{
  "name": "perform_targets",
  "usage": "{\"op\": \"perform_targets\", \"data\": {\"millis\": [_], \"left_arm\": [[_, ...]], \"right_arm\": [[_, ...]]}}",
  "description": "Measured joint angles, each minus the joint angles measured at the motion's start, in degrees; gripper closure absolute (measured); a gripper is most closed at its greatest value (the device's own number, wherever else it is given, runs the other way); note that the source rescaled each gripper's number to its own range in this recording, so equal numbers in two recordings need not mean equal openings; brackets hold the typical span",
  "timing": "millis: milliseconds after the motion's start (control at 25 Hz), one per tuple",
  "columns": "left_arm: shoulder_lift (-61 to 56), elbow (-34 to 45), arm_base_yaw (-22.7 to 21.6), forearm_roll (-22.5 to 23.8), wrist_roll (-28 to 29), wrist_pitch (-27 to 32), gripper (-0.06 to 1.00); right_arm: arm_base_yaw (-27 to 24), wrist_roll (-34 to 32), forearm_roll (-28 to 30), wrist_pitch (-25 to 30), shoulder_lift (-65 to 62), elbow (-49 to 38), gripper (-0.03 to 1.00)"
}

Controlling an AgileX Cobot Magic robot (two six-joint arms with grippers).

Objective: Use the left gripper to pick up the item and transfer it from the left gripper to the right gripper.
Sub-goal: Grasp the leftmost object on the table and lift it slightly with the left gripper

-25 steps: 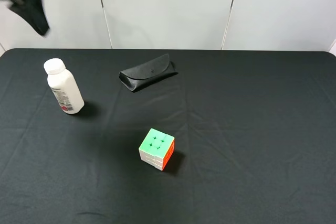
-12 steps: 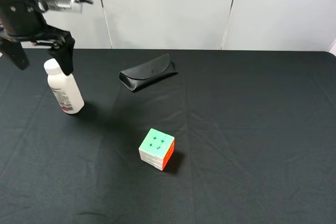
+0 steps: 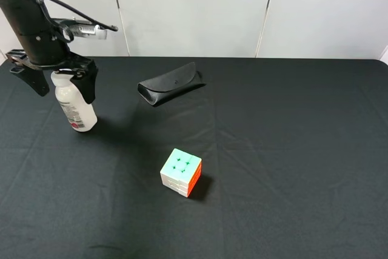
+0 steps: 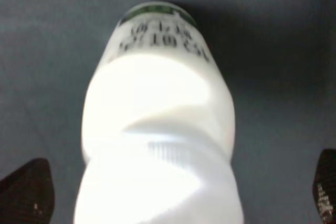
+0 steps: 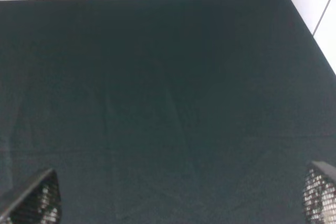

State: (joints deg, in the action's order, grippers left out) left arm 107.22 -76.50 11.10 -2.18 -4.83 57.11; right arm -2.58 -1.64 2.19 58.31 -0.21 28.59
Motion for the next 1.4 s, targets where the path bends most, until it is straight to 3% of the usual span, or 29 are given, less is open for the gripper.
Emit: {"op": "perform_targets", "data": {"millis": [360, 720, 840, 960, 1000, 1040, 1400], "left_arm": [[0.00, 5.65, 0.00, -0.35, -4.00, -9.98, -0.04], [0.00, 5.88, 0.00, -0.42, -6.12, -12.95, 0.01], [0.00, 5.88, 0.00, -0.42, -6.20, -13.08, 0.15], [0.00, 5.92, 0.00, -0.42, -6.25, -13.13, 0.46], [0.00, 5.92, 0.00, -0.25, -5.87, -13.38, 0.80], [0.00, 5.92, 0.00, -0.16, -5.45, -13.63, 0.94], [0.00, 5.93, 0.00, -0.16, -4.74, -13.68, 0.93]], "right_arm": [[0.00, 0.00, 0.00, 0.00, 0.00, 0.00, -0.03], [0.00, 0.00, 0.00, 0.00, 0.00, 0.00, -0.03], [0.00, 0.00, 0.00, 0.00, 0.00, 0.00, -0.03], [0.00, 0.00, 0.00, 0.00, 0.00, 0.00, -0.03], [0.00, 0.00, 0.00, 0.00, 0.00, 0.00, -0.03], [0.00, 0.00, 0.00, 0.00, 0.00, 0.00, -0.03], [0.00, 0.00, 0.00, 0.00, 0.00, 0.00, -0.03]]}}
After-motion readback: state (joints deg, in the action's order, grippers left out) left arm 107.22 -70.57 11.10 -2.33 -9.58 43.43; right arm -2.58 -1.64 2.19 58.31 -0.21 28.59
